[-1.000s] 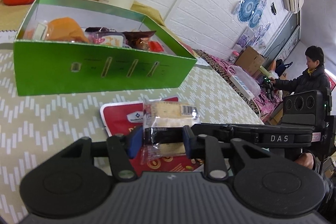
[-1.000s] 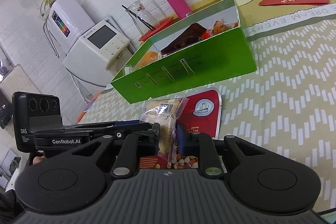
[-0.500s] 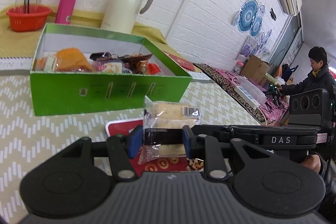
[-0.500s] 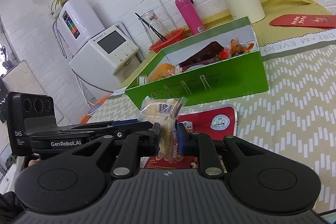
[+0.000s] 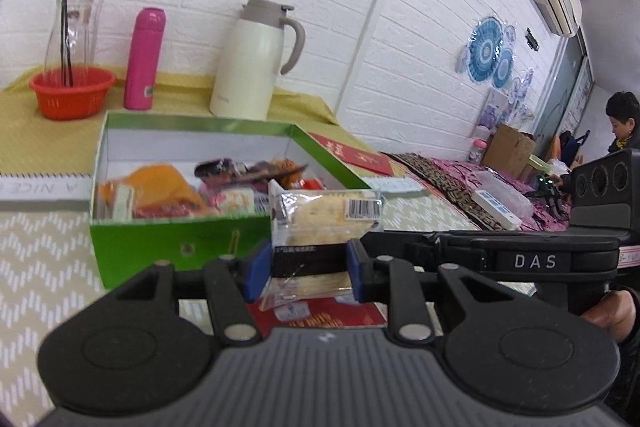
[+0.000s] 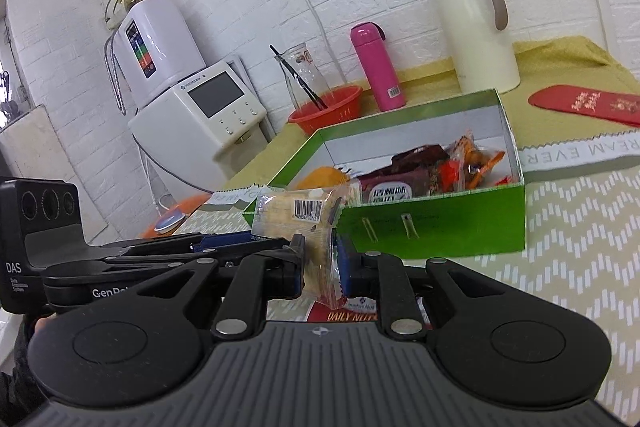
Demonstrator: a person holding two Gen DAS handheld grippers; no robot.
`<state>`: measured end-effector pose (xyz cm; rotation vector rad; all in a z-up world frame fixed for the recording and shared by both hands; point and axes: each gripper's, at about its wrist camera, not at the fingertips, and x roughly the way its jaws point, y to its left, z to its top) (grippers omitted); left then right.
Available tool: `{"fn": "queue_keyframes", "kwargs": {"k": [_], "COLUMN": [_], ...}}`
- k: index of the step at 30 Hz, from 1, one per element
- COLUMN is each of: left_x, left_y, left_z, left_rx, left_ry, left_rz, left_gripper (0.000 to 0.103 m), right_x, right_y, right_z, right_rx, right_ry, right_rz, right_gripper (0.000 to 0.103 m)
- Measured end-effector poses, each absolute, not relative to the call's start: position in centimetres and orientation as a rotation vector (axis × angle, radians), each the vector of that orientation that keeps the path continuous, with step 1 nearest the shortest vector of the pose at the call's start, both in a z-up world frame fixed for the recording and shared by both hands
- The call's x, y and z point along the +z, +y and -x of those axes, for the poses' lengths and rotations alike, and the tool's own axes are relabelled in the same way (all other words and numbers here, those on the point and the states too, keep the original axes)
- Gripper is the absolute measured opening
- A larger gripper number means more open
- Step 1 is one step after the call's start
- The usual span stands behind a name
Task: Organize snacks
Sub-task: 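Carry the clear cake packet over the green box and open both tools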
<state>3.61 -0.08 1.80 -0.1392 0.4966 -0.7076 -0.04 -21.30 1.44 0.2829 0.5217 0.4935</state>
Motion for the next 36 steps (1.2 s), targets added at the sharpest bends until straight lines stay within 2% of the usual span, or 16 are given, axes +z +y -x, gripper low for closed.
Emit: {"fn": "queue_keyframes", "kwargs": {"k": [11, 19, 20, 36], "left_x": [3.9, 3.1, 2.9, 0.8], "left_y": [-1.5, -2.2, -2.2, -3.0], "left_z": [-7.8, -10.5, -10.8, -14.1], "left_rx": [-0.625, -0.562, -0.549, -0.495], "left_ry": [0.426, 0.427, 0.430, 0.456], "left_rz": [0.090, 0.102, 0.096, 0.075], "left_gripper": [0.023, 0.023, 0.023, 0.022], "right_x": [3.0, 2.5, 2.4, 0.6], "right_y": [-20.7, -20.3, -20.3, -20.0], "right_z": [-4.4, -7.0, -7.2, -11.2], "right_rx": [0.428, 0.380, 0.371, 0.348], "right_ry": [0.466, 0.461, 0.459, 0.517], "right_rz": [-0.243, -0.226, -0.222, -0.184], "right_gripper": [0.031, 0.031, 0.023, 0.021]}}
